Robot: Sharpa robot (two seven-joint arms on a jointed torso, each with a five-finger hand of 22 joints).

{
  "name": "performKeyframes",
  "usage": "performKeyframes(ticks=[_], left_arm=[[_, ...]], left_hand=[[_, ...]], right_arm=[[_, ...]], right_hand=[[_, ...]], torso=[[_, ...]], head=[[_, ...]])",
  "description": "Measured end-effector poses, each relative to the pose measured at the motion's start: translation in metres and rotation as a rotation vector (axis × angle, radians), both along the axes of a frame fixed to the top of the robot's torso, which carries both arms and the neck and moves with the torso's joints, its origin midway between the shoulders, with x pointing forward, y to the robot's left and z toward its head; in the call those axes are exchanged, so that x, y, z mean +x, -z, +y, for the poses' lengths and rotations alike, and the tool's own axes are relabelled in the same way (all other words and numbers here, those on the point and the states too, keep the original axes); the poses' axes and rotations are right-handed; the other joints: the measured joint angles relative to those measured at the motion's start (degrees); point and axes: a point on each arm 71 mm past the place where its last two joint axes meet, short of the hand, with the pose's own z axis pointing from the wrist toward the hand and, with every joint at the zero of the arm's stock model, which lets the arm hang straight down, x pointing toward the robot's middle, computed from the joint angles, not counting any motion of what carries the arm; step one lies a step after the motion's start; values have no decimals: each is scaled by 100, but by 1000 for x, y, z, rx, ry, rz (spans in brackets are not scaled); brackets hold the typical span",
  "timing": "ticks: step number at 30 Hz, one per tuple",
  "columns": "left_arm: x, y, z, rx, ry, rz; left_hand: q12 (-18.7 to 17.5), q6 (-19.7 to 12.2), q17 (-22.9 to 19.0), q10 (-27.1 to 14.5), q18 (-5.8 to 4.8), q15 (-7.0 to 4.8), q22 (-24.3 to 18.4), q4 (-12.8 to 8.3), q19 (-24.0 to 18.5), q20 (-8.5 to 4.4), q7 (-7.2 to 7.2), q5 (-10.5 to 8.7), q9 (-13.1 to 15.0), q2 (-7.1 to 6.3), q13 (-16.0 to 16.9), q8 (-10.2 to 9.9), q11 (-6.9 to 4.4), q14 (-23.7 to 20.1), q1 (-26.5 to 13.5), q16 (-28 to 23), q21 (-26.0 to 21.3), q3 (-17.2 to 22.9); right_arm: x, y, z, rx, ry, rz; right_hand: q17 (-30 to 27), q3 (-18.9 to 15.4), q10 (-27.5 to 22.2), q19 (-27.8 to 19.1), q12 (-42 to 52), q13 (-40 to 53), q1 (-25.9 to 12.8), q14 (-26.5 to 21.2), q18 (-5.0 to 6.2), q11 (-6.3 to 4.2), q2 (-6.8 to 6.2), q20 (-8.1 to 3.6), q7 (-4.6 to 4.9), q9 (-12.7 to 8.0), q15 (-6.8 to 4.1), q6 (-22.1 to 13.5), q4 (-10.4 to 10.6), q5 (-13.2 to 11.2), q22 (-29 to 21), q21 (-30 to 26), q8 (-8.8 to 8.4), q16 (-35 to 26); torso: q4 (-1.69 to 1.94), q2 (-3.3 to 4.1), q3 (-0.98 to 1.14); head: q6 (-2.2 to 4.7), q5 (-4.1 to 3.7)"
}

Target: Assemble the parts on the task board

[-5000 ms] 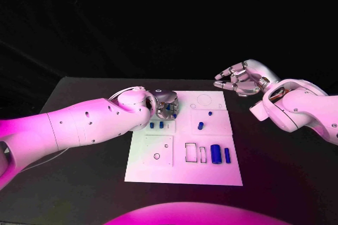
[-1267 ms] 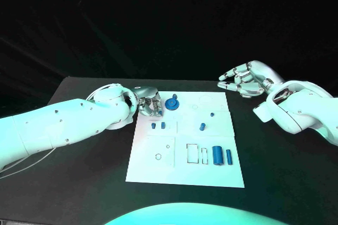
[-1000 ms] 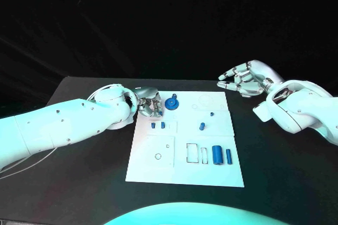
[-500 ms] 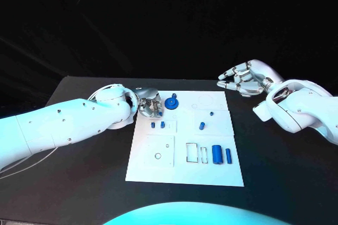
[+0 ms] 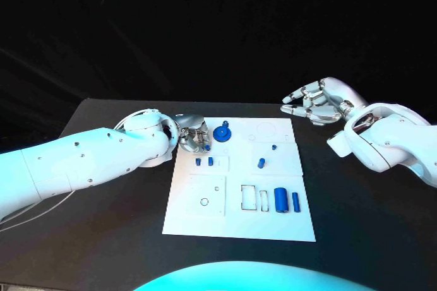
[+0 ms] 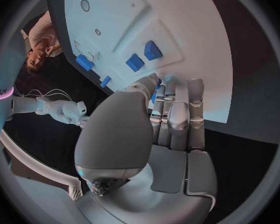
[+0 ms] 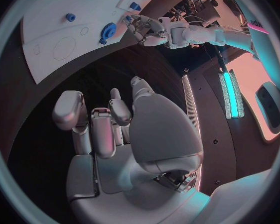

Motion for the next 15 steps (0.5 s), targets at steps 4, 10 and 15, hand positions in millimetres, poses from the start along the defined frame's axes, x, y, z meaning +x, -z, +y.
performKeyframes(ticks=[4, 10, 15], left_arm=[[0, 0, 0, 2, -4, 1], [0, 0, 1, 2, -9, 2], [1, 1, 2, 5, -16, 3]], left_hand=[[-23, -212, -63, 30, 1, 36, -38, 38, -25, 25, 67, 0, -47, -37, 5, -163, 31, -36, -23, 0, -30, -39], [-52, -363, -96, 30, 0, 47, -60, 45, -31, 31, 138, 0, -49, -37, 18, -301, 73, -47, -23, 0, -43, -78], [-96, -418, -172, -2, 0, 82, -111, 46, -68, 68, 192, 0, -49, -44, 18, -356, 105, -83, -16, -13, -87, -111]], right_arm=[[0, 0, 0, 0, 1, 0], [0, 0, 0, 0, 1, 0], [0, 0, -1, -1, 2, 2]], right_hand=[[0, 0, 0, 0, 0, 0, 0, 0, 0, 0, 0, 0, 0, 0, 0, 0, 0, 0, 0, 0, 0, 0], [0, 0, 0, 0, 0, -7, 0, 0, 0, 0, 0, 0, 0, 0, 0, 0, 0, 0, -3, -29, 0, 0], [-91, 16, -168, -79, -231, -229, 3, 0, 0, -8, 3, -33, -12, -3, 0, -14, -16, 0, -109, -190, 0, -179]], torso=[[0, 1, 0], [-1, 1, 1], [-4, 2, 1]], head=[[2, 3], [5, 4], [5, 4]])
